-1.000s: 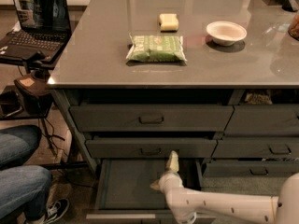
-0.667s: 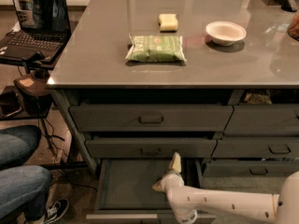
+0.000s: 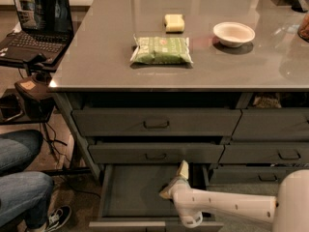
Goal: Pick rxbar chocolate from bottom drawer and place on counter
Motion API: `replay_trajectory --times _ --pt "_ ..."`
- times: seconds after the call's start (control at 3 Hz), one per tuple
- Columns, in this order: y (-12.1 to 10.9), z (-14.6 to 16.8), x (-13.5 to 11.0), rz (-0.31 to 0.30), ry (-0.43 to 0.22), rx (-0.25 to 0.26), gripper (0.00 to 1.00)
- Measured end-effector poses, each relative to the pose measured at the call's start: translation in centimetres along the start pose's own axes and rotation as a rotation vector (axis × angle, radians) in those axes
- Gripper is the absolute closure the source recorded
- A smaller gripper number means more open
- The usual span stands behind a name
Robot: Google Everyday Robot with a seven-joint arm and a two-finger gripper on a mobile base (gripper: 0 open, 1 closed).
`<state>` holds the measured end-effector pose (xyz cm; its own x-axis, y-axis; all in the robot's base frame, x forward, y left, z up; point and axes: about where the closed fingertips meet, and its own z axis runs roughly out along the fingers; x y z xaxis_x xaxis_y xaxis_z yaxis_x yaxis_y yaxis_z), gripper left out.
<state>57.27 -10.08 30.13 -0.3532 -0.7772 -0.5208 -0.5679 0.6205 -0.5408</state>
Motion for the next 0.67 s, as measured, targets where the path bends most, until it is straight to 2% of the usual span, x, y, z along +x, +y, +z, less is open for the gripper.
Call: replay_trajectory --times 0.33,0.67 --pt "0.97 4.18 1.77 0.008 0.100 -0.026 0.00" --pt "1.08 4.06 1.83 0.008 0.100 -0.026 0.00"
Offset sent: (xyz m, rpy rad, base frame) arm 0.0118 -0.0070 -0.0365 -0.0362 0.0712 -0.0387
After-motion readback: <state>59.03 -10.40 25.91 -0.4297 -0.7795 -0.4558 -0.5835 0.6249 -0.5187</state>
